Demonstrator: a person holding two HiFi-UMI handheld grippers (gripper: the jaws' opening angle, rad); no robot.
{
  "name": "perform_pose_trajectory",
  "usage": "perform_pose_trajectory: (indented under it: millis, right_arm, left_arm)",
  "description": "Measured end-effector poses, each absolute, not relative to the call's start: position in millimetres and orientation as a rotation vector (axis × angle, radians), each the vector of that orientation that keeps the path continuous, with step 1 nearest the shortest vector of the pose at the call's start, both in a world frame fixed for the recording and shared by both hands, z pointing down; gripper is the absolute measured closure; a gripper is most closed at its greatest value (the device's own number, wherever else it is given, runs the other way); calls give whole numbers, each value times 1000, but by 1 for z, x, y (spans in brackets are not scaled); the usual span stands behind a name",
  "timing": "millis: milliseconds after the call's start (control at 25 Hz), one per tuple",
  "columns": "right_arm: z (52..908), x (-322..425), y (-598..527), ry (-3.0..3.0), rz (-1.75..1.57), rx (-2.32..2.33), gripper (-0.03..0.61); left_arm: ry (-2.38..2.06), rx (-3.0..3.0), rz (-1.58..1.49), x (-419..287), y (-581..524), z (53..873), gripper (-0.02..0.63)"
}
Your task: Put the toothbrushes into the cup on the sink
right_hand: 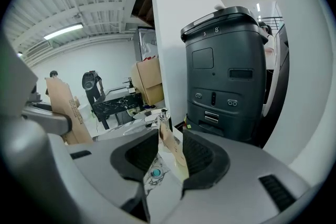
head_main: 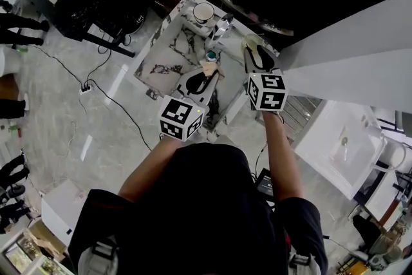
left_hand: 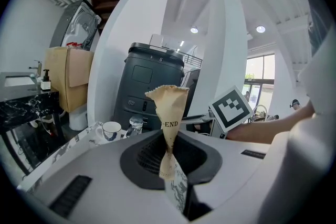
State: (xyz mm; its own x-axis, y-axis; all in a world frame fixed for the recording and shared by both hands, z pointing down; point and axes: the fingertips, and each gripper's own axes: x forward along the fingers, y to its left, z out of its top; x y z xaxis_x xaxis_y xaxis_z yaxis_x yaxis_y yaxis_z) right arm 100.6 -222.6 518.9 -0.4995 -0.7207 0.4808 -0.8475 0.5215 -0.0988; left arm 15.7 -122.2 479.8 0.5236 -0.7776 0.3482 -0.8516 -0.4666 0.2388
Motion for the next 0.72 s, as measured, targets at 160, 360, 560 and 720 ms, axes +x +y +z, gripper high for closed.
perform_pose_trajectory:
  millis: [160,360,560,720]
  right_arm:
    - [513,96,-212,-2393,456,1306,443]
    - [505,93,-198,-2402,460,1330,443]
    - [498,94,-182,-2397,454,1360,445]
    - [493,91,-165,-2406,464,1370,445]
  left_arm:
    - [-1338,2409,251,13,-116,472,569]
    - [-1337,2431,239,8,-107,465,569]
    - [-1330,2455,233,3,-96,458,569]
    - [-1323,2478,226,1,-85,454,569]
